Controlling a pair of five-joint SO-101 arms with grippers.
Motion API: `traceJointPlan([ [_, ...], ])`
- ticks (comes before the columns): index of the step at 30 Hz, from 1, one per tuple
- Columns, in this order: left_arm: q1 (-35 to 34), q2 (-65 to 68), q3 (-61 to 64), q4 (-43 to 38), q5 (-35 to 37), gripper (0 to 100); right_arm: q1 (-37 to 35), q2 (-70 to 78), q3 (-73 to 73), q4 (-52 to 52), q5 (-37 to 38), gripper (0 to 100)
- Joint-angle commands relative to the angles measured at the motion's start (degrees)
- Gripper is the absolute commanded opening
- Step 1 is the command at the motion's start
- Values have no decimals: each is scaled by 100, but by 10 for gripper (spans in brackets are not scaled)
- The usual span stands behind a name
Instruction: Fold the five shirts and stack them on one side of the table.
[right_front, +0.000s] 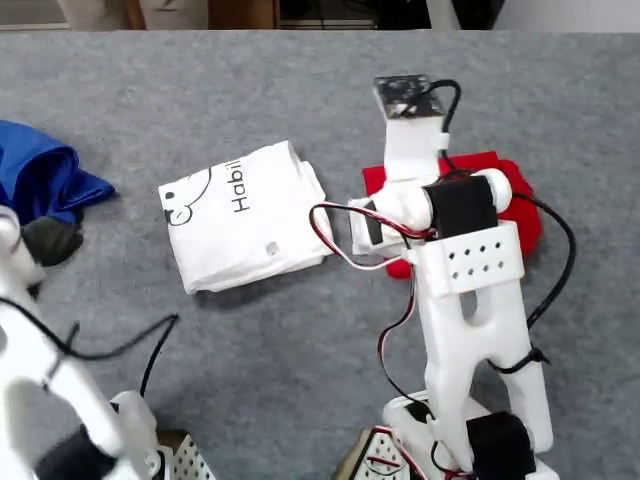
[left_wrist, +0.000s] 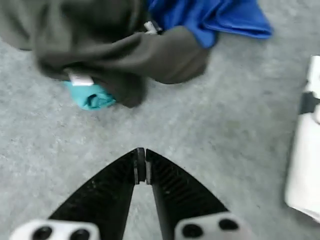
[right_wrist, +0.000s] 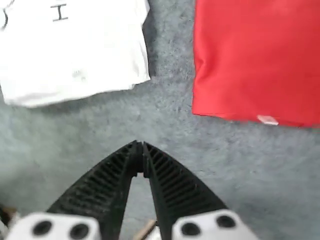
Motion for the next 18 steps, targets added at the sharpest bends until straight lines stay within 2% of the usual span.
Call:
traceJointPlan([
  [1, -167, -1033, 1714, -1275, -88, 20, -75, 101, -277, -343, -721, 12],
  [5, -105, -1745, 3235, -2602, -53, 20, -251, 541, -295, -598, -1943, 113],
  [8, 88, -1956, 4062, -3358, -44, 20, -567, 936, -303, -800, -2576, 206],
  [13, 492, -1938, 4580, -3525, 448, 20, -1033, 1719, -330, -1459, -3323, 262],
  [18, 554, -1930, 4774, -3543, 1029, 20, -1297, 2571, -338, -1697, -3895, 308],
])
